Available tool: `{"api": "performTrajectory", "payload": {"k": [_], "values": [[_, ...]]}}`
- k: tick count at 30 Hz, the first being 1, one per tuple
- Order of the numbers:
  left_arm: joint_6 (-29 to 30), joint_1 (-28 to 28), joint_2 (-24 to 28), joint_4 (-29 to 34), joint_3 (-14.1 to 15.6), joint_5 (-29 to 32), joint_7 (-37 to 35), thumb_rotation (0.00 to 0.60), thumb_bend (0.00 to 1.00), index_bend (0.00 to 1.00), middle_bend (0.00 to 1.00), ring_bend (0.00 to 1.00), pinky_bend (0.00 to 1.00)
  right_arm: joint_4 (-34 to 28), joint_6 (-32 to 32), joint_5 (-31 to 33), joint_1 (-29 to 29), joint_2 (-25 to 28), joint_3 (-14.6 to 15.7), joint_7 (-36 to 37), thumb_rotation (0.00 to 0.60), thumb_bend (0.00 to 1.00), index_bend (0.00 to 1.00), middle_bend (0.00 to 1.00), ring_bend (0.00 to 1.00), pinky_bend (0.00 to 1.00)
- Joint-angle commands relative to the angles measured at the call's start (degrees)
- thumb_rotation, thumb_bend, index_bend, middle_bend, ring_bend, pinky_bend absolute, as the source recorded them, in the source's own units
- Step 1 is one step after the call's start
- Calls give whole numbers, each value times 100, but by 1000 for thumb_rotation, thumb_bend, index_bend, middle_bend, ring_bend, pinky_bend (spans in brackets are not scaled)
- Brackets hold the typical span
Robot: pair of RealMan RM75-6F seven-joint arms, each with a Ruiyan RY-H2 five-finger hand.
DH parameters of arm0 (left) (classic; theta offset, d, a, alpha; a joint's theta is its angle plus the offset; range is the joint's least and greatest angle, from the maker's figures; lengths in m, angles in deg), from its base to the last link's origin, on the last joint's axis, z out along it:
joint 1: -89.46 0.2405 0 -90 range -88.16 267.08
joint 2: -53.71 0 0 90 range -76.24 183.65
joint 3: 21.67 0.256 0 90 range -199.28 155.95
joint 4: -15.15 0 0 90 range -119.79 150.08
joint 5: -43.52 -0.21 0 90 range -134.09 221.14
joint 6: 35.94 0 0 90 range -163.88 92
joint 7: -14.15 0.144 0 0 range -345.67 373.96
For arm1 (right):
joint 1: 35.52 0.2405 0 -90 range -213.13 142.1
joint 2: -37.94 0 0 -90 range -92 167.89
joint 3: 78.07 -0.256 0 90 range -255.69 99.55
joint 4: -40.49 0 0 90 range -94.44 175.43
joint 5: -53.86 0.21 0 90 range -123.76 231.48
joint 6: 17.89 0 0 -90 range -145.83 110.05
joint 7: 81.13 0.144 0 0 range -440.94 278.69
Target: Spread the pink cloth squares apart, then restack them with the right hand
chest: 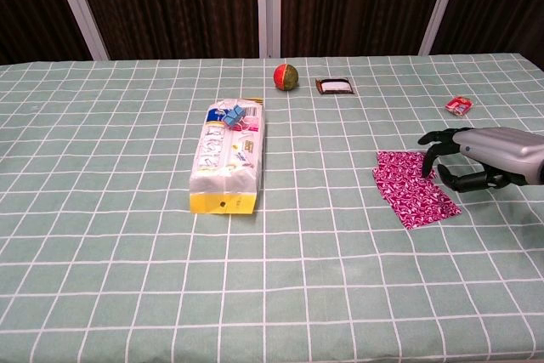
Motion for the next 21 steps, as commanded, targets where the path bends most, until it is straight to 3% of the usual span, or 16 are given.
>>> {"api": "performTrajectory", "payload": {"k": [1,21], "values": [[3,-12,-13,-10,-10,-16,-2,600,17,195,190,100,120,-19,13,64,-53,64,22,2,179,616,340,46,0,0],[29,49,-24,-54,13,13,-49,600,17,195,190,100,120,27,99,-136,164,-282,10,9,181,616,340,46,0,0]]}}
